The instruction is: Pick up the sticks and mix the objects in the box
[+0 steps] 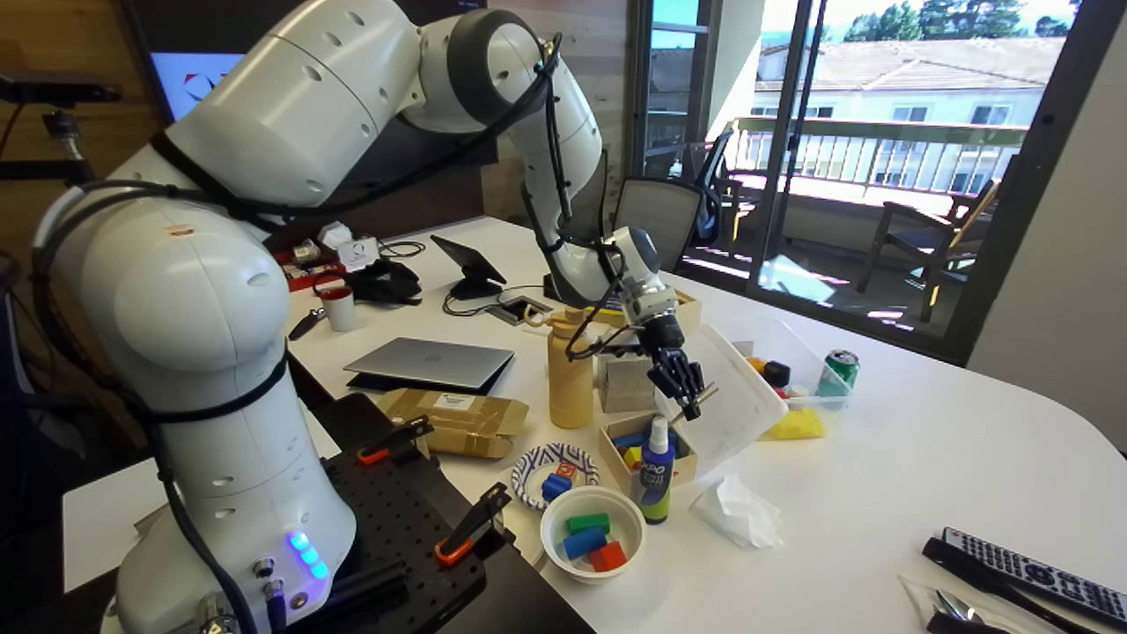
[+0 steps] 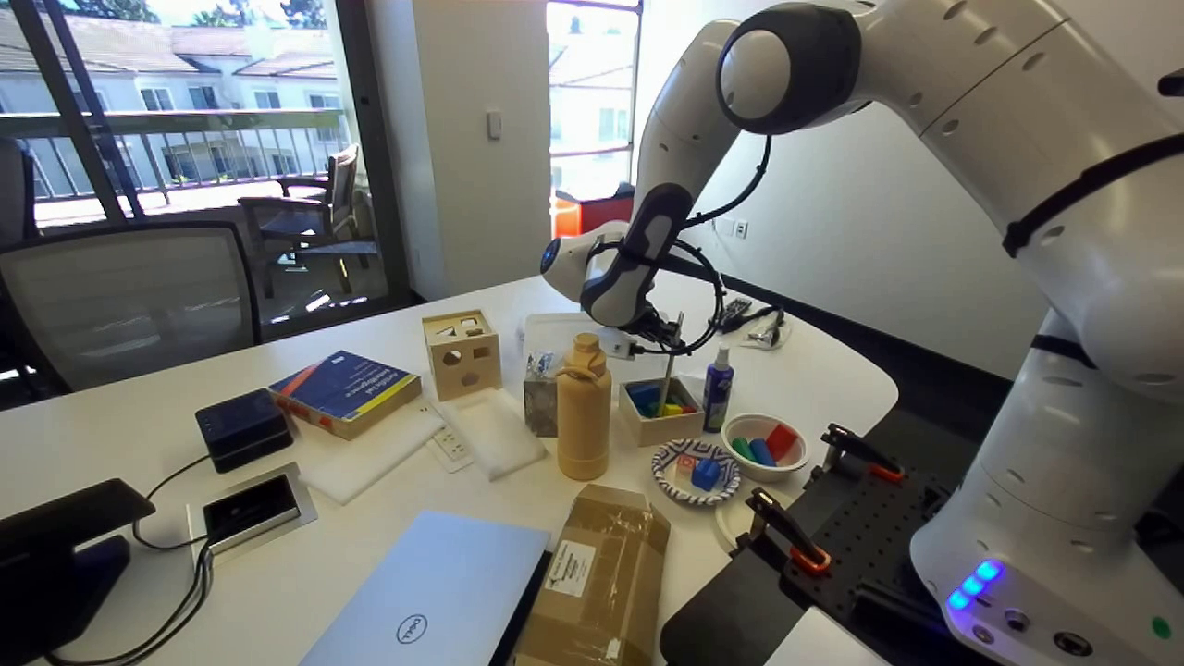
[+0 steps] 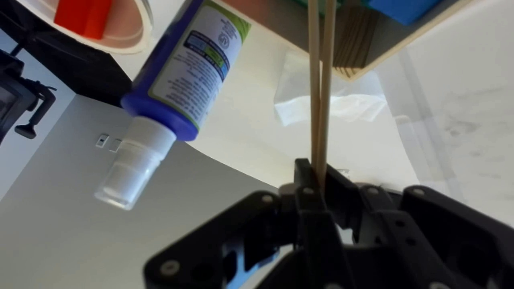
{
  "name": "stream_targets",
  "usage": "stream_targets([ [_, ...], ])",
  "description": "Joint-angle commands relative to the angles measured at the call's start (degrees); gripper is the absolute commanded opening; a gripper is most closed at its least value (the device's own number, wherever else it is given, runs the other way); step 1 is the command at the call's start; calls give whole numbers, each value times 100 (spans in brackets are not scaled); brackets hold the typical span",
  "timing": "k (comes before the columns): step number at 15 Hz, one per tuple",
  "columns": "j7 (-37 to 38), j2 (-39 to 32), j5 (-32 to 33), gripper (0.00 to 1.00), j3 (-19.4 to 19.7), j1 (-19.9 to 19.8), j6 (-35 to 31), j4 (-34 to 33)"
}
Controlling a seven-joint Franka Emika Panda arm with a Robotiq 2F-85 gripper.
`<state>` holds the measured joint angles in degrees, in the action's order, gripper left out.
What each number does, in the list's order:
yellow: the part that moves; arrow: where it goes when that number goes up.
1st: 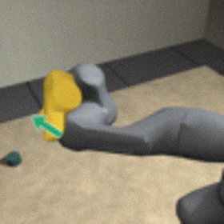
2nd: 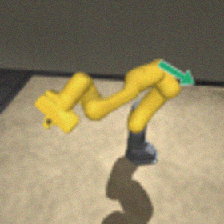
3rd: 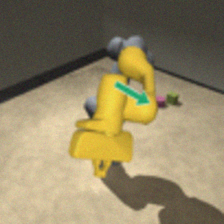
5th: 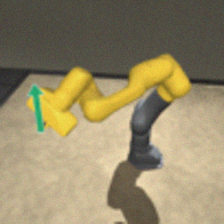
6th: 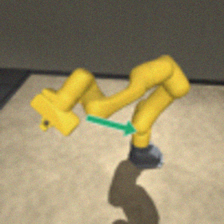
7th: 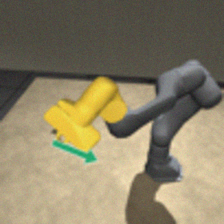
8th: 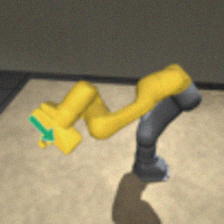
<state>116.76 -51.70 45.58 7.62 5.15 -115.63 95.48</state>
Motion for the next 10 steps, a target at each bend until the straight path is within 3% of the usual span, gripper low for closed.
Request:
stream_targets([
  [1, 50, 76, -65, 2, 170, 169, 429, 77],
  [3, 232, 54, 5, 2, 233, 228, 575, 46],
  [10, 572, -58, -5, 2, 146, 159, 84, -111],
])
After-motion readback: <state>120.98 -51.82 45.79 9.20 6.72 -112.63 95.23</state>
